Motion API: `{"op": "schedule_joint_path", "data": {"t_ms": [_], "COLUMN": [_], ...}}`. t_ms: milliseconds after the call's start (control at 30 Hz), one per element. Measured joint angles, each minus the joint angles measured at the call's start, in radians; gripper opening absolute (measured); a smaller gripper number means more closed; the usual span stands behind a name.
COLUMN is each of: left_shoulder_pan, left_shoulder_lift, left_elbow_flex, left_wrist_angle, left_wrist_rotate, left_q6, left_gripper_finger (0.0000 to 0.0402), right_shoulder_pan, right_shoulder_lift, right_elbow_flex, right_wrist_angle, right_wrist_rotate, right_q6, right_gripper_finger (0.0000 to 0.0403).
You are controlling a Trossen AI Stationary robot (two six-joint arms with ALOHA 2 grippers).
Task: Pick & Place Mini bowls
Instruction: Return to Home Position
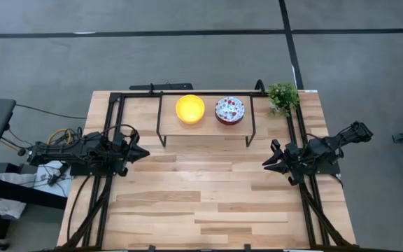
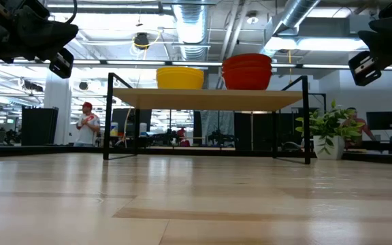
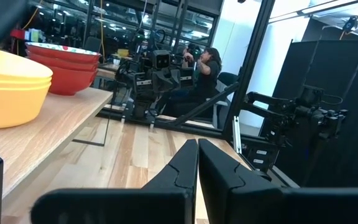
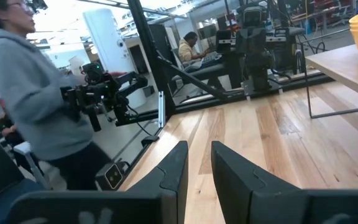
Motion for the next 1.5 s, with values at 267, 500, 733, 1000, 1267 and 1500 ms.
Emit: {"op": "schedule_joint_path", "data": {"t_ms": [267, 500, 733, 1000, 1267, 1500], "left_shoulder_pan": [0.000, 0.000, 0.000, 0.000, 0.000, 0.000], "left_shoulder_lift": [-0.014, -0.010, 0.015, 0.053, 0.088, 0.119], "left_elbow_flex": [0.001, 0.001, 0.001, 0.001, 0.001, 0.001], "left_wrist_angle": [0.007, 0.007, 0.008, 0.008, 0.008, 0.009], "left_wrist_rotate": [0.000, 0.000, 0.000, 0.000, 0.000, 0.000], "left_q6": [0.000, 0.000, 0.000, 0.000, 0.000, 0.000], "left_gripper_finger": [0.0012, 0.0012, 0.0012, 0.0012, 0.0012, 0.0012], "right_shoulder_pan": [0.000, 0.000, 0.000, 0.000, 0.000, 0.000], "right_shoulder_lift": [0.000, 0.000, 0.000, 0.000, 0.000, 0.000], "right_elbow_flex": [0.000, 0.000, 0.000, 0.000, 0.000, 0.000], "right_wrist_angle": [0.000, 0.000, 0.000, 0.000, 0.000, 0.000], "right_wrist_rotate": [0.001, 0.001, 0.001, 0.001, 0.000, 0.000], "right_q6": [0.000, 0.000, 0.000, 0.000, 0.000, 0.000], "right_gripper_finger": [0.0061, 0.0061, 0.0061, 0.0061, 0.0061, 0.0061]}}
